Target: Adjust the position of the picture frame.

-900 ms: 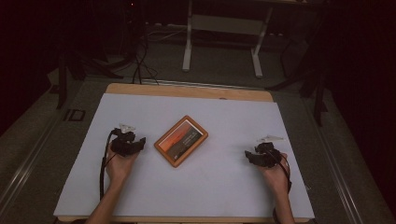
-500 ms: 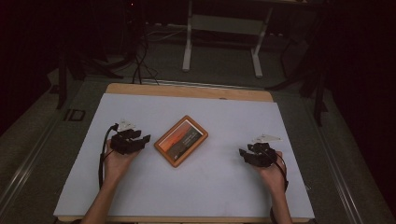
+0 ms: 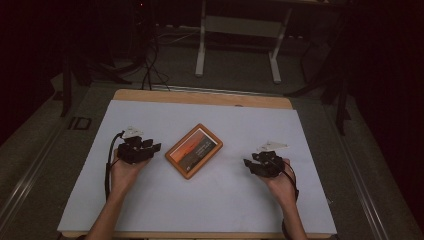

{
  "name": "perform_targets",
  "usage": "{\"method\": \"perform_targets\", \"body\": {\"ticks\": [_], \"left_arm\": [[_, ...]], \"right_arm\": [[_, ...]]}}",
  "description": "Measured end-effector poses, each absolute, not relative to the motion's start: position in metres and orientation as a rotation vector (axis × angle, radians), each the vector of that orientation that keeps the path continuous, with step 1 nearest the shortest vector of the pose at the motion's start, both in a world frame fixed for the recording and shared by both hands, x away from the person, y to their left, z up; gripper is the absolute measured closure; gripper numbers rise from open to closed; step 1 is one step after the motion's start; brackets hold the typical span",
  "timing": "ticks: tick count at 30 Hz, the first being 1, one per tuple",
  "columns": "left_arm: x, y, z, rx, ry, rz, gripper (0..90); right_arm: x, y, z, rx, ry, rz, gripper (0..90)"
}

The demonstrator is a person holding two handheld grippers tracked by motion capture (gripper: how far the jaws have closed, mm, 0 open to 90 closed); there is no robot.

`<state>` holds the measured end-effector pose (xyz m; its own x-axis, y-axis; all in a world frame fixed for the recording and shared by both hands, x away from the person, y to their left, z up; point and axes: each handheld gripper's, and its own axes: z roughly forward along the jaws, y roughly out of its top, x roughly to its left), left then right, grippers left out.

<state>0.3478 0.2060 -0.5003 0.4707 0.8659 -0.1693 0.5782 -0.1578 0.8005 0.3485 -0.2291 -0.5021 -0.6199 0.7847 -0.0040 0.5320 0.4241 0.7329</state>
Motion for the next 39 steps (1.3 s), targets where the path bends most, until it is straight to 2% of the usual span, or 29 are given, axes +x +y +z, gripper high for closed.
{"method": "perform_targets", "body": {"ticks": [5, 14, 15, 16, 17, 24, 39], "left_arm": [[0.348, 0.204, -0.501, 1.870, 1.192, 0.417, 61.1], [0.354, 0.197, -0.505, 1.938, 1.132, 0.441, 83.7], [0.354, 0.197, -0.505, 1.938, 1.132, 0.441, 86.6], [0.355, 0.196, -0.506, 1.951, 1.118, 0.447, 86.6], [0.356, 0.192, -0.507, 1.978, 1.105, 0.465, 89.3], [0.361, 0.180, -0.515, 2.054, 1.065, 0.475, 89.6], [0.372, 0.176, -0.531, 2.105, 1.081, 0.440, 89.8]], "right_arm": [[0.346, -0.217, -0.494, 1.068, 2.339, 1.043, 65.0], [0.351, -0.193, -0.487, 1.003, 2.345, 1.110, 87.1], [0.351, -0.193, -0.487, 1.003, 2.345, 1.110, 87.1], [0.351, -0.191, -0.487, 1.003, 2.342, 1.115, 89.4], [0.353, -0.186, -0.488, 0.999, 2.349, 1.113, 89.6], [0.357, -0.174, -0.493, 0.984, 2.373, 1.094, 89.6], [0.354, -0.159, -0.504, 0.960, 2.403, 1.066, 89.6]]}}
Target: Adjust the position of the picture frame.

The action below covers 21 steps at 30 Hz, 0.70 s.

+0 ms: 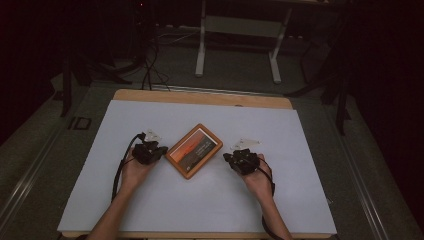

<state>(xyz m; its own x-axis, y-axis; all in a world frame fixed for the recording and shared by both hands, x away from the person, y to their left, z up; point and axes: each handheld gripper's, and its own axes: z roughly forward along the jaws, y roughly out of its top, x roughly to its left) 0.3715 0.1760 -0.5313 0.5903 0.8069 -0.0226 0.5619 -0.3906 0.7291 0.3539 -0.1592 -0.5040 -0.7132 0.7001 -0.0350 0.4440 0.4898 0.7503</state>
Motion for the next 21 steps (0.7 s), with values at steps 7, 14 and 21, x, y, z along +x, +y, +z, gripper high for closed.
{"method": "perform_targets", "body": {"ticks": [7, 14, 21], "left_arm": [[0.365, 0.159, -0.530, 2.155, 0.991, 0.400, 89.8], [0.352, 0.141, -0.529, 2.189, 0.943, 0.374, 89.8], [0.337, 0.119, -0.529, 2.252, 0.872, 0.360, 89.8]], "right_arm": [[0.355, -0.156, -0.513, 0.974, 2.425, 1.048, 89.6], [0.355, -0.154, -0.517, 0.977, 2.433, 1.040, 89.6], [0.358, -0.160, -0.520, 1.019, 2.420, 1.026, 89.6]]}}
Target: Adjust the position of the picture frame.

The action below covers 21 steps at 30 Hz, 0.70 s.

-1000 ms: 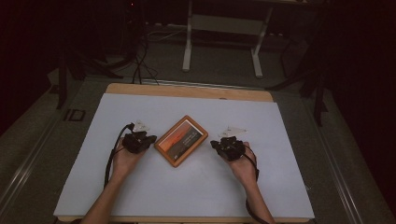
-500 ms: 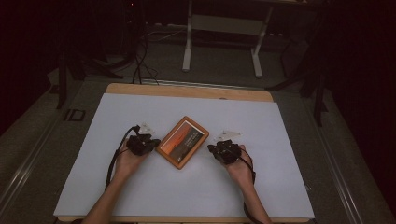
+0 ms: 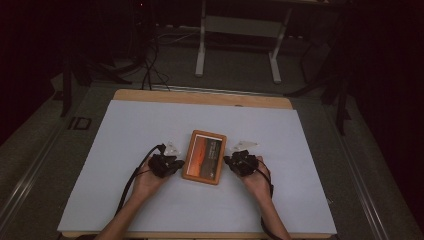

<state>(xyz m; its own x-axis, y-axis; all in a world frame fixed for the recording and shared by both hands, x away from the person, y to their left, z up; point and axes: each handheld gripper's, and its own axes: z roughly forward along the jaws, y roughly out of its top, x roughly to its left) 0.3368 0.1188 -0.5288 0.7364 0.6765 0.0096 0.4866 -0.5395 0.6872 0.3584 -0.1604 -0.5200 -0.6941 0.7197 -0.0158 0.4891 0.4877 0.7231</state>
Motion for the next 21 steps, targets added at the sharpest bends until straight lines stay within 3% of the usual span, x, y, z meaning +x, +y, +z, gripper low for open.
{"method": "perform_targets", "body": {"ticks": [7, 21], "left_arm": [[0.325, 0.100, -0.530, 2.292, 0.801, 0.344, 89.8], [0.326, 0.098, -0.530, 2.265, 0.828, 0.344, 89.6]], "right_arm": [[0.361, -0.175, -0.521, 1.069, 2.409, 1.033, 89.7], [0.360, -0.180, -0.521, 1.081, 2.433, 1.053, 89.6]]}}
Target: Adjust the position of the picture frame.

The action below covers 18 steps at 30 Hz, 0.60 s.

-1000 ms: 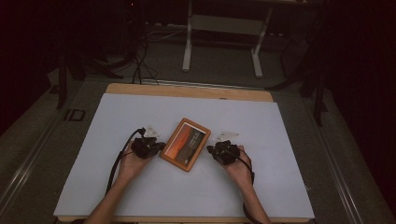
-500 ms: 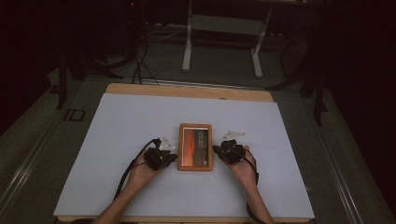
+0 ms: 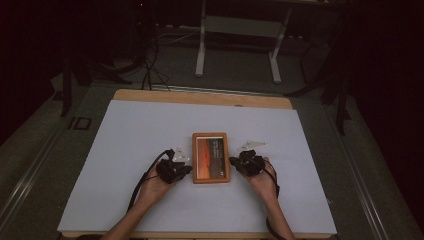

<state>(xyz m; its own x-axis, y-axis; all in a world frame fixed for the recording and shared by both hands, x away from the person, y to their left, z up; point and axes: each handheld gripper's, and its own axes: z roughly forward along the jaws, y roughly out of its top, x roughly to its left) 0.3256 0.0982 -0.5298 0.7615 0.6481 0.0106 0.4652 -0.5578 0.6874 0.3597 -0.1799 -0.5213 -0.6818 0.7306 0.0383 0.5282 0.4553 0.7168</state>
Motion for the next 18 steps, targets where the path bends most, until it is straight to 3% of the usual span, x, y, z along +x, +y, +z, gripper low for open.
{"method": "perform_targets", "body": {"ticks": [18], "left_arm": [[0.331, 0.107, -0.529, 2.236, 0.874, 0.357, 89.6]], "right_arm": [[0.349, -0.176, -0.521, 1.059, 2.501, 1.066, 89.6]]}}
